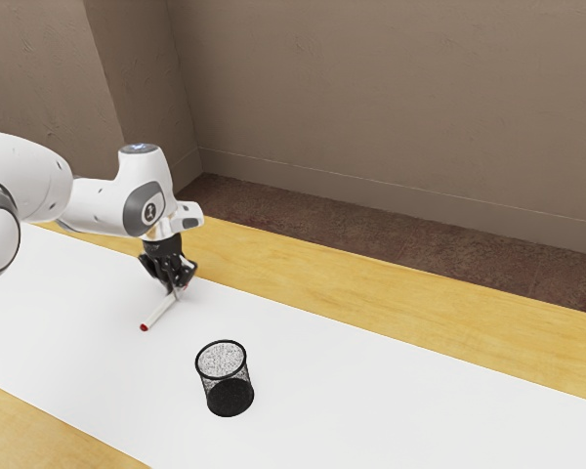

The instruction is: Put the marker into the pen holder.

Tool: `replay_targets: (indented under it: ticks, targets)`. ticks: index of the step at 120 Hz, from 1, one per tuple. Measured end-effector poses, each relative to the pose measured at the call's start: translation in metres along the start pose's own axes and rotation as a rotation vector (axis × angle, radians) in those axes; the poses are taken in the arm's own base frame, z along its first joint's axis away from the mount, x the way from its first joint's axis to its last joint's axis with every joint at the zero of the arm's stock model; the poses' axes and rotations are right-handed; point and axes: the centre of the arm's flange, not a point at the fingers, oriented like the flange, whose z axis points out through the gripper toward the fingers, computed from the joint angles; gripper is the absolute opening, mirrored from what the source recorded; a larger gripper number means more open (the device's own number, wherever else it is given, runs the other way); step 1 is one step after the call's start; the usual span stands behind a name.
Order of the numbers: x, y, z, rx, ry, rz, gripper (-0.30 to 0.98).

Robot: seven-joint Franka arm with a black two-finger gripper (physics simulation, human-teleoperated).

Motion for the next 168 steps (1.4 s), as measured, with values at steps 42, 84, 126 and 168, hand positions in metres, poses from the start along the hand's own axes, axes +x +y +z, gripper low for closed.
replay_targets:
  ticks: [42,84,126,168]
  targets:
    - [-0.055,0.044,-0.170,0.033,0.199,0.040,-0.09]
    - [-0.128,0.181,-0.236,0.001,0.243,0.242,-0.10]
    - [-0.137,0.225,-0.186,-0.052,0.124,0.270,-0.10]
    - [-0.144,0.222,-0.123,-0.051,-0.003,0.234,-0.05]
